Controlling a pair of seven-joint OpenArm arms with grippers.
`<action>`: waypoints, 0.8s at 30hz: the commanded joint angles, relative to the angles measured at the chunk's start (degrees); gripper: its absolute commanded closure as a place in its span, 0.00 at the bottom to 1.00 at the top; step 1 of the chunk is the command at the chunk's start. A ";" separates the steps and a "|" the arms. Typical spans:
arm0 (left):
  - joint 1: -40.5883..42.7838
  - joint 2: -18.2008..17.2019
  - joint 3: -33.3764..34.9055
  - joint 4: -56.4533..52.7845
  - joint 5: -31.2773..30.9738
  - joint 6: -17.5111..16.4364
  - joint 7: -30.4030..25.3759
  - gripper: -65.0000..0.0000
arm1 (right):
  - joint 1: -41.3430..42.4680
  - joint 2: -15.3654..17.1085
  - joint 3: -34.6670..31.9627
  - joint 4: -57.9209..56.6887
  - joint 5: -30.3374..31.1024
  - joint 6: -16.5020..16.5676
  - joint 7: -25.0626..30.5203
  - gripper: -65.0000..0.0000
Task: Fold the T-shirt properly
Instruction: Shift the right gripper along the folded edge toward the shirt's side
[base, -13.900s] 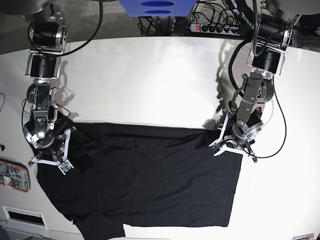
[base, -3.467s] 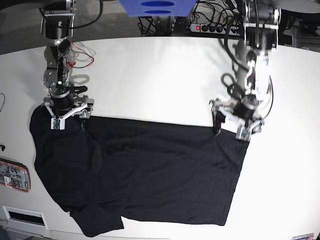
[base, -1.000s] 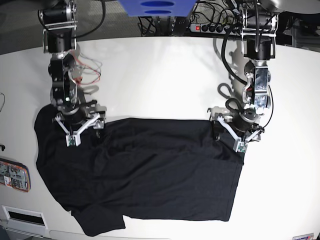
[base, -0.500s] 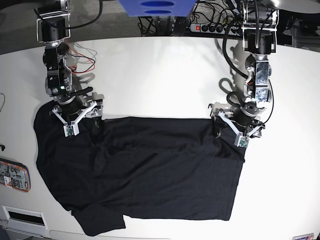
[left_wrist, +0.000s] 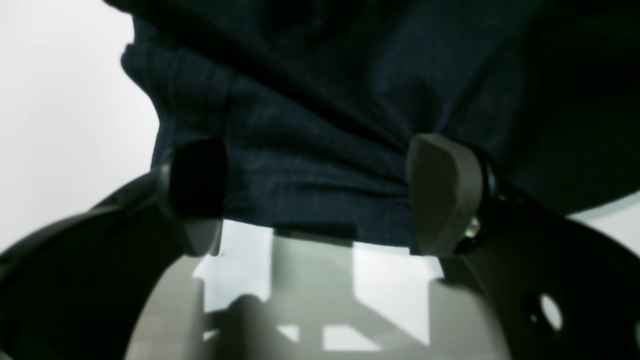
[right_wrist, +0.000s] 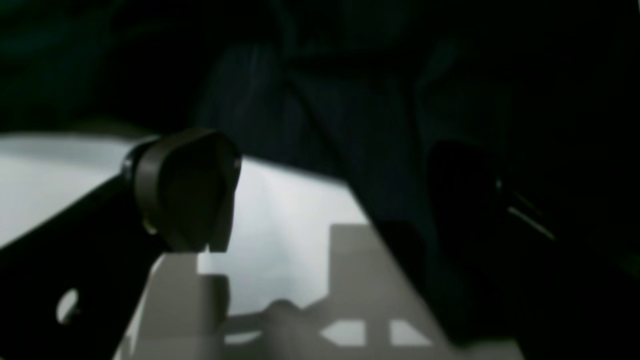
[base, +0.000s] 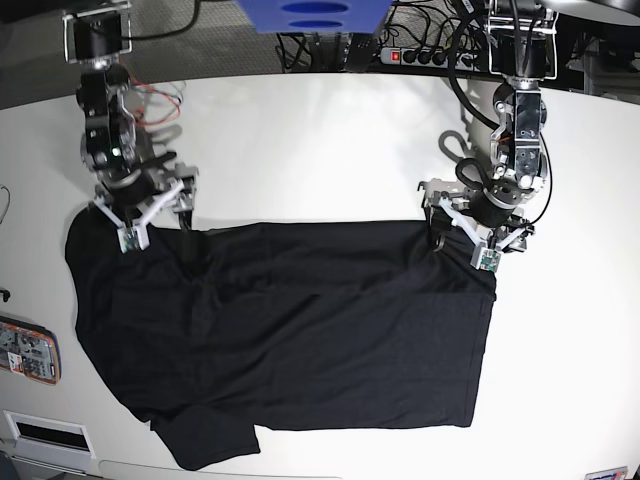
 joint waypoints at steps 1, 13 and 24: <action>2.86 -0.25 0.50 -1.69 4.83 -0.96 12.69 0.17 | -1.18 0.79 0.77 0.65 -2.57 -0.07 -4.50 0.05; 2.33 0.10 0.59 -1.69 4.83 -0.96 12.69 0.17 | 3.31 0.61 13.52 13.31 -2.39 -0.07 -16.72 0.05; 1.81 0.10 0.50 -1.69 4.83 -0.96 12.69 0.17 | 18.87 -2.38 11.85 2.84 -2.30 7.49 -18.04 0.05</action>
